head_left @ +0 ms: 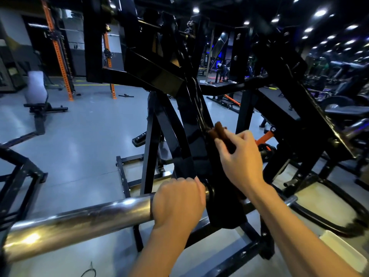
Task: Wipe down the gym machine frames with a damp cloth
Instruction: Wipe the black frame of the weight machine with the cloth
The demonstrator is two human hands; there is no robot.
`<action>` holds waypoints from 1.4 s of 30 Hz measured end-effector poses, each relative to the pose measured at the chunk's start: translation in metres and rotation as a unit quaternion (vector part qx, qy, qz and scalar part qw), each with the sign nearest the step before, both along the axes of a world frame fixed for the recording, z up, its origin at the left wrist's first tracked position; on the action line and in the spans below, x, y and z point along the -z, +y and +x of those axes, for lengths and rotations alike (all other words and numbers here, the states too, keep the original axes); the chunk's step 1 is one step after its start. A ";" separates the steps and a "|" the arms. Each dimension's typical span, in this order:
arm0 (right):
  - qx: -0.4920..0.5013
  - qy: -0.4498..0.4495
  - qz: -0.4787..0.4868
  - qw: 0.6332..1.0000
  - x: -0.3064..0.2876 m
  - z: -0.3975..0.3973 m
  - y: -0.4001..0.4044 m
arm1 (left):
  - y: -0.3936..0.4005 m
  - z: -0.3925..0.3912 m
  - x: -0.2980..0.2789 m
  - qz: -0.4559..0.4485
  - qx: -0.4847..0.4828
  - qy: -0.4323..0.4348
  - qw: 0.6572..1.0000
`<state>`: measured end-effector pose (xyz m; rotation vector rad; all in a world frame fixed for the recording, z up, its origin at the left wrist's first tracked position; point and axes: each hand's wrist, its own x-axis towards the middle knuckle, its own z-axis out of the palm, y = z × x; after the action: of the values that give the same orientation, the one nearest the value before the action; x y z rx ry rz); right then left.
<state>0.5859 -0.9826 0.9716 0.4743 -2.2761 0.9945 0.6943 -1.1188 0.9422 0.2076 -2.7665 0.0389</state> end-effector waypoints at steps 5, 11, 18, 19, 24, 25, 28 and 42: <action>0.016 0.044 -0.001 0.999 -0.010 -0.007 -0.027 | -0.002 0.001 0.000 0.019 0.025 0.021 0.999; 0.011 0.020 -0.009 1.000 0.008 0.001 -0.003 | 0.000 0.000 0.001 0.003 0.011 0.032 0.999; -0.034 0.046 0.016 0.998 0.005 0.008 -0.013 | 0.001 0.000 0.003 0.002 0.006 0.044 0.999; -0.035 0.047 0.025 0.998 0.014 0.017 -0.006 | 0.001 0.000 0.003 -0.002 0.007 0.047 0.999; 0.037 -0.018 -0.037 0.998 -0.005 -0.013 -0.007 | 0.002 -0.002 0.004 -0.002 0.011 0.063 0.998; 0.041 -0.016 -0.032 0.999 -0.014 -0.019 -0.014 | 0.002 -0.001 0.005 -0.001 0.008 0.070 0.998; 0.012 0.044 0.008 0.999 -0.013 -0.008 -0.026 | 0.001 0.000 0.003 -0.004 0.004 0.066 0.998; -0.006 0.069 0.050 0.996 0.006 0.005 -0.021 | 0.002 -0.004 0.009 -0.017 0.013 0.055 0.998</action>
<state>0.5910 -1.0037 0.9654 0.5817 -2.2079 0.8299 0.6908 -1.1163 0.9332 0.1597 -2.6566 0.0665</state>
